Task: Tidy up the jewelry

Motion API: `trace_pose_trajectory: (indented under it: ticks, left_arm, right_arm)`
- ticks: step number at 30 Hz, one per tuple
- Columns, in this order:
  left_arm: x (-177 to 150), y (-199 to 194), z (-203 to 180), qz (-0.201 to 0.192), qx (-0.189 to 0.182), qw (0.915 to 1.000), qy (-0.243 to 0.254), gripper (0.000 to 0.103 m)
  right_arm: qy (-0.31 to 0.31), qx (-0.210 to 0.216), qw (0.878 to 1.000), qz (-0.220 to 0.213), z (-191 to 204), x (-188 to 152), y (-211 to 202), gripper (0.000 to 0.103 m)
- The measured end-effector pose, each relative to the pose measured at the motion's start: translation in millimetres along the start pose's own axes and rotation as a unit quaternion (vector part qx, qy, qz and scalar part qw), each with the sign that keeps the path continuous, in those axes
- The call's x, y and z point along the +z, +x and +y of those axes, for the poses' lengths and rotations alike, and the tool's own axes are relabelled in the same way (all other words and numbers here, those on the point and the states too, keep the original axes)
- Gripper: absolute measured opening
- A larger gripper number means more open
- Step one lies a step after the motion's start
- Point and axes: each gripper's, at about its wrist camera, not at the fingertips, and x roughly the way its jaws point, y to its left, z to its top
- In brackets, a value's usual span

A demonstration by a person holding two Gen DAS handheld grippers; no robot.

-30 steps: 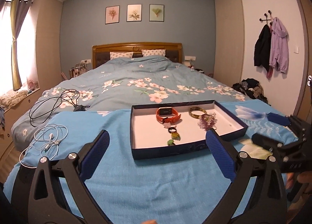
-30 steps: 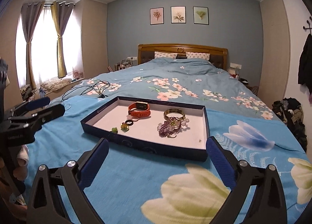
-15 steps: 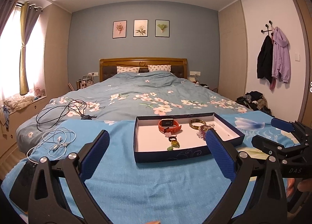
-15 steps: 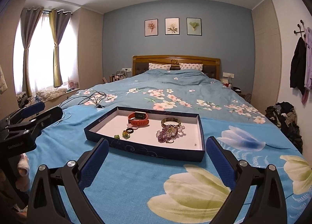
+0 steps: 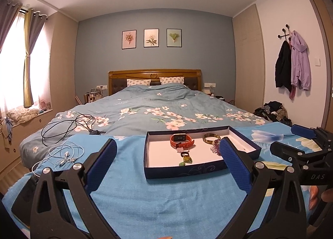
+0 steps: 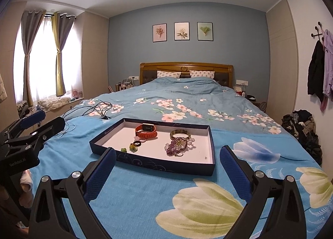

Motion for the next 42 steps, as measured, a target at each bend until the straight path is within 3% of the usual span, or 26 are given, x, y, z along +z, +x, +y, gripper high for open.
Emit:
trace_pose_trajectory:
  ticks: [42]
  left_arm:
    - [0.0, 1.8, -4.3, -0.010, 0.013, 0.9998, 0.009, 0.097]
  right_arm:
    - [0.003, 0.002, 1.000, -0.006, -2.1, 0.7, 0.2, 0.096]
